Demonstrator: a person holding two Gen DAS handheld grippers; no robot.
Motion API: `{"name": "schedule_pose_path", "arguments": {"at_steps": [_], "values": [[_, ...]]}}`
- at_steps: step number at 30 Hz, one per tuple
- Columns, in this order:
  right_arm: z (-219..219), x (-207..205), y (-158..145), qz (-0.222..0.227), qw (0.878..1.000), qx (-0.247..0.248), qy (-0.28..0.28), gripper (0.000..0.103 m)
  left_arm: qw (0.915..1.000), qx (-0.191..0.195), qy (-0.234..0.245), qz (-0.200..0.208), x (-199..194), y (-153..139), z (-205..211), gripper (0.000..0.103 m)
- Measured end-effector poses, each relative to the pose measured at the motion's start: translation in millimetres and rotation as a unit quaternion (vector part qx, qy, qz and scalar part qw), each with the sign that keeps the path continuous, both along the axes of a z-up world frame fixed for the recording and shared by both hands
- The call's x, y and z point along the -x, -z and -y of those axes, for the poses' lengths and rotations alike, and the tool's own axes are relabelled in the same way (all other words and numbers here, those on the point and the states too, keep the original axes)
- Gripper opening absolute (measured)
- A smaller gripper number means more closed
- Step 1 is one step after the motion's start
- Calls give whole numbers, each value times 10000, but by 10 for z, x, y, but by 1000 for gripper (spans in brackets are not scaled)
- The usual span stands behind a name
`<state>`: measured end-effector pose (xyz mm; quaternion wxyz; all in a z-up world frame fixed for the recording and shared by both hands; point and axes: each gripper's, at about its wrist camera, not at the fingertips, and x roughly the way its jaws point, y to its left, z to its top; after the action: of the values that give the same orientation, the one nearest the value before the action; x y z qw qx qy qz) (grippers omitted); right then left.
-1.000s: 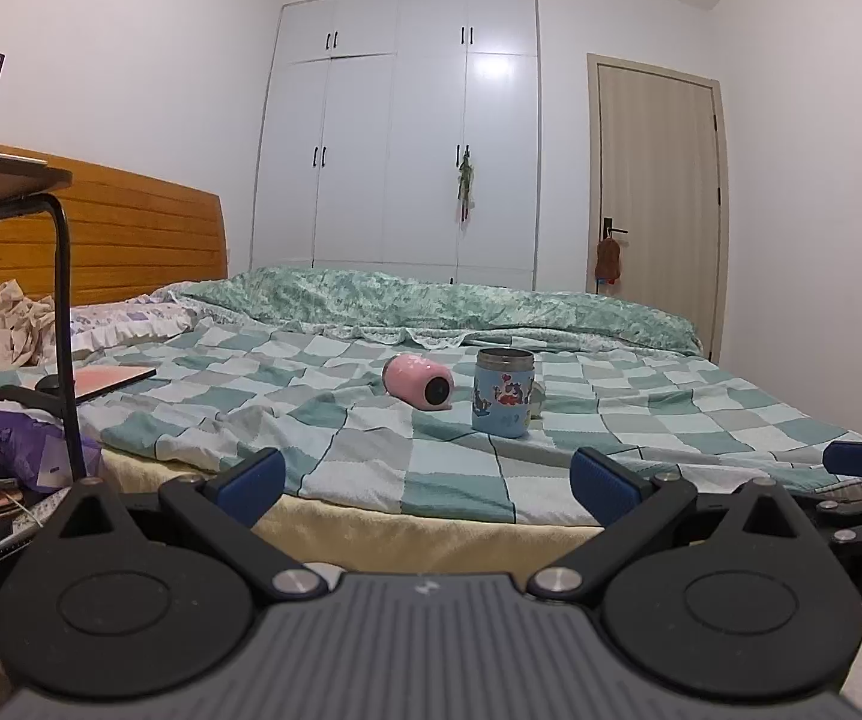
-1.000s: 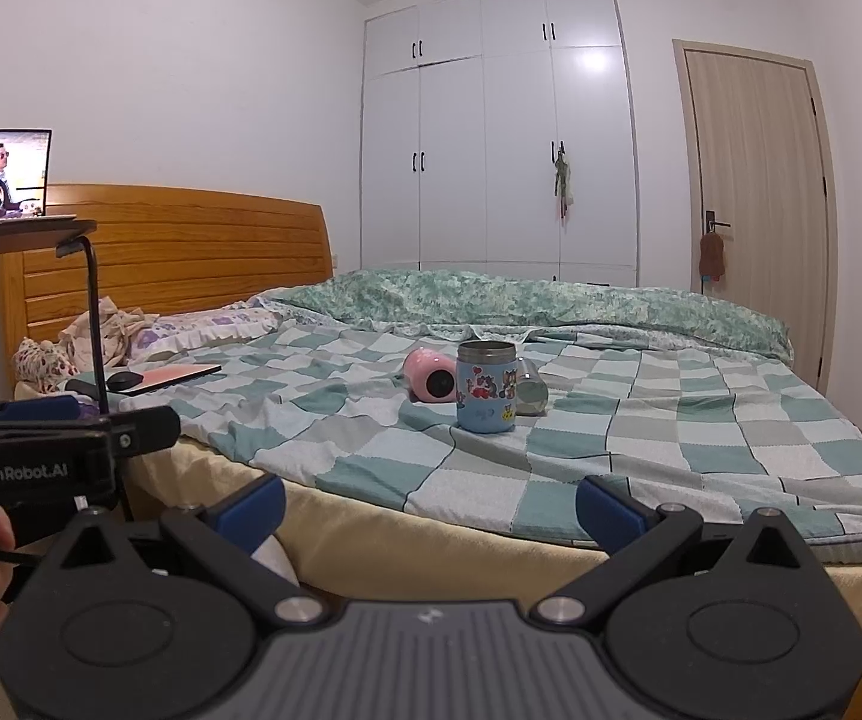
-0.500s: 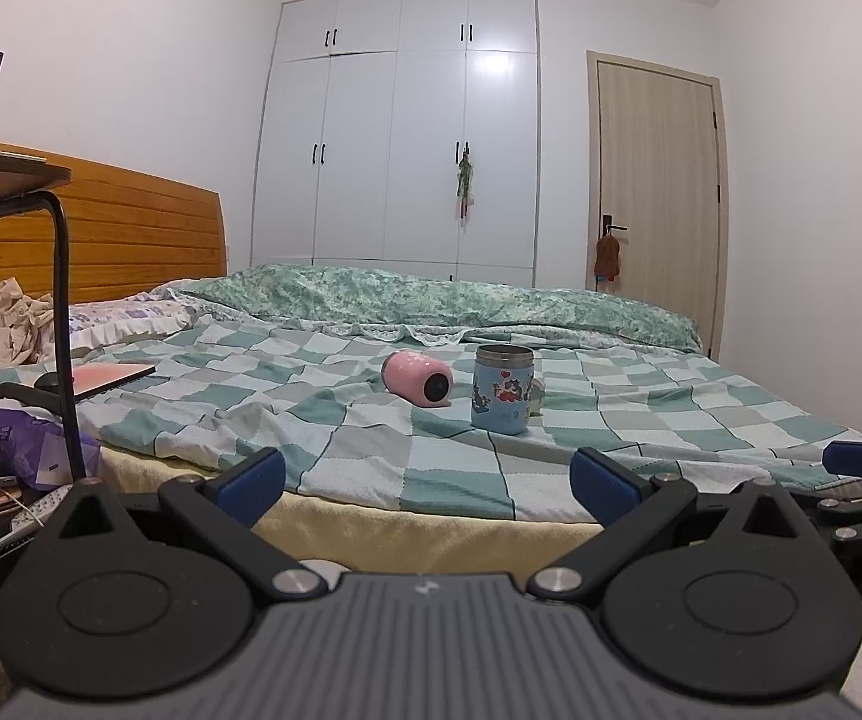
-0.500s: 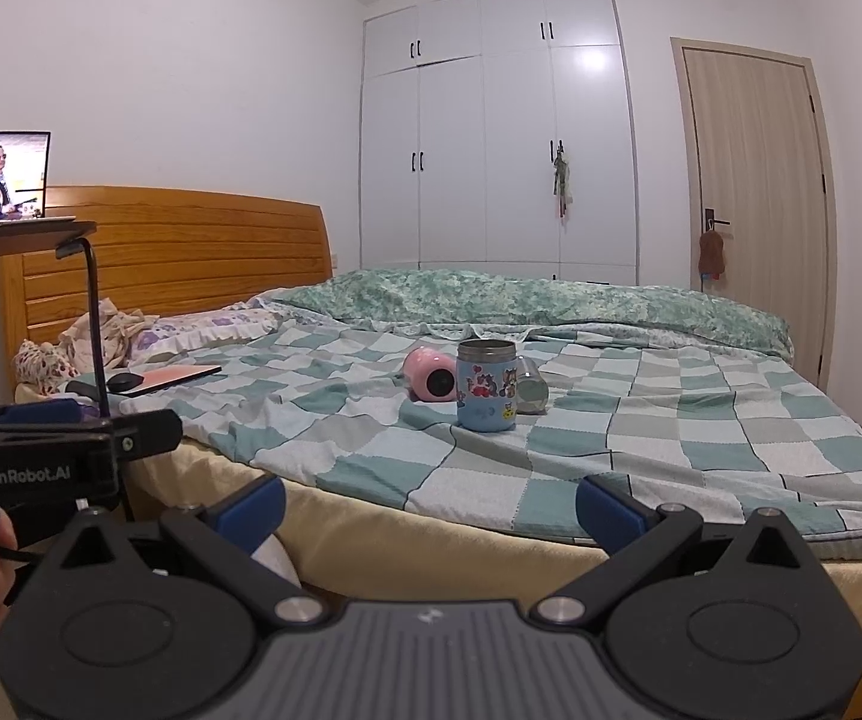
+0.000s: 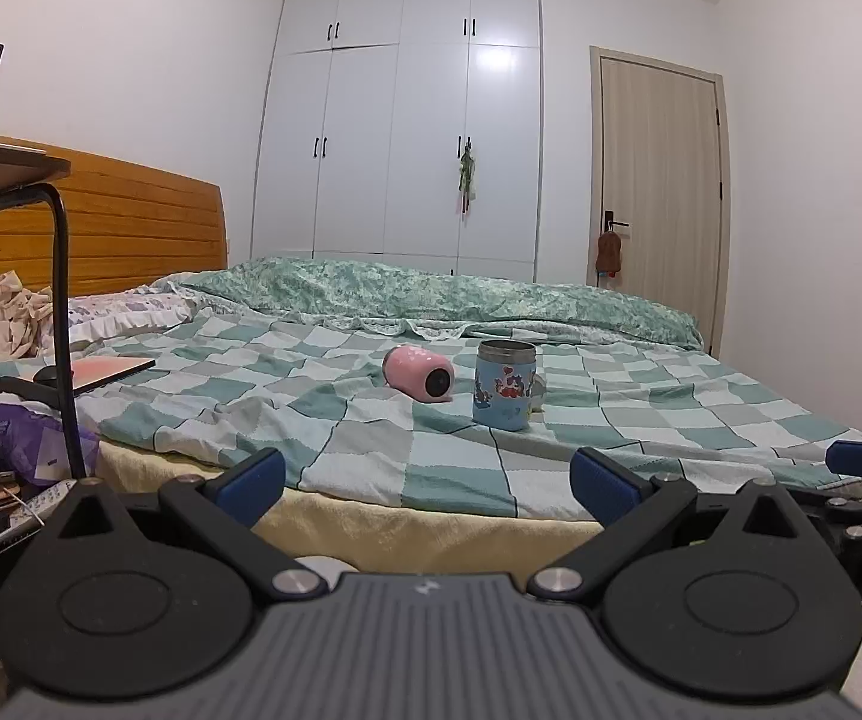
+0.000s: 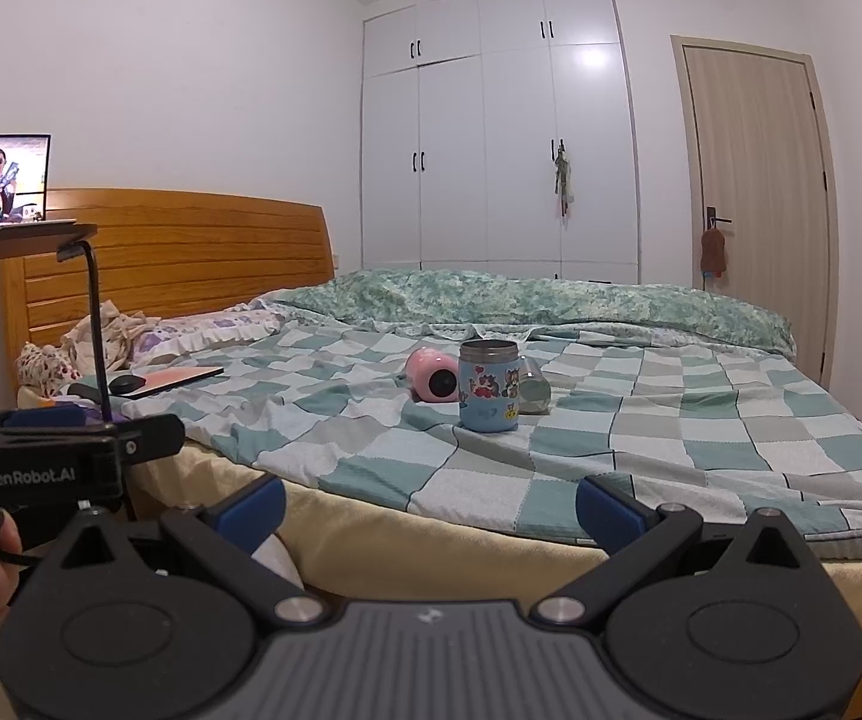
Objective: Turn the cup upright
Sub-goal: 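Move the left gripper to the pink cup lying on its side and close on it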
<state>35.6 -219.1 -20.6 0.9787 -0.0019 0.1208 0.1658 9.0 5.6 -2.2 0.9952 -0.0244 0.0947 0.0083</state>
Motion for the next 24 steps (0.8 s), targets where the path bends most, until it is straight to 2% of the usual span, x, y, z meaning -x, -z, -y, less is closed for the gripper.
{"name": "schedule_pose_path", "arguments": {"at_steps": [5,13,18,22,24], "values": [[-18,-93,10,-56,10000,4,-21,103,9995,138,-267,-32,-128,-22,-86,103],[-114,-560,-47,2,9994,288,-200,103,9974,170,-635,-300,-567,-95,-257,103],[-140,-974,-201,256,9984,274,-423,103,9965,352,-534,-538,-1038,-224,-314,103],[-174,-1407,-396,352,9970,27,-694,103,9945,462,-566,-745,-1450,-389,-355,103],[-220,-1694,-525,398,9954,-115,-861,103,9935,381,-636,-866,-1660,-465,-370,103]]}}
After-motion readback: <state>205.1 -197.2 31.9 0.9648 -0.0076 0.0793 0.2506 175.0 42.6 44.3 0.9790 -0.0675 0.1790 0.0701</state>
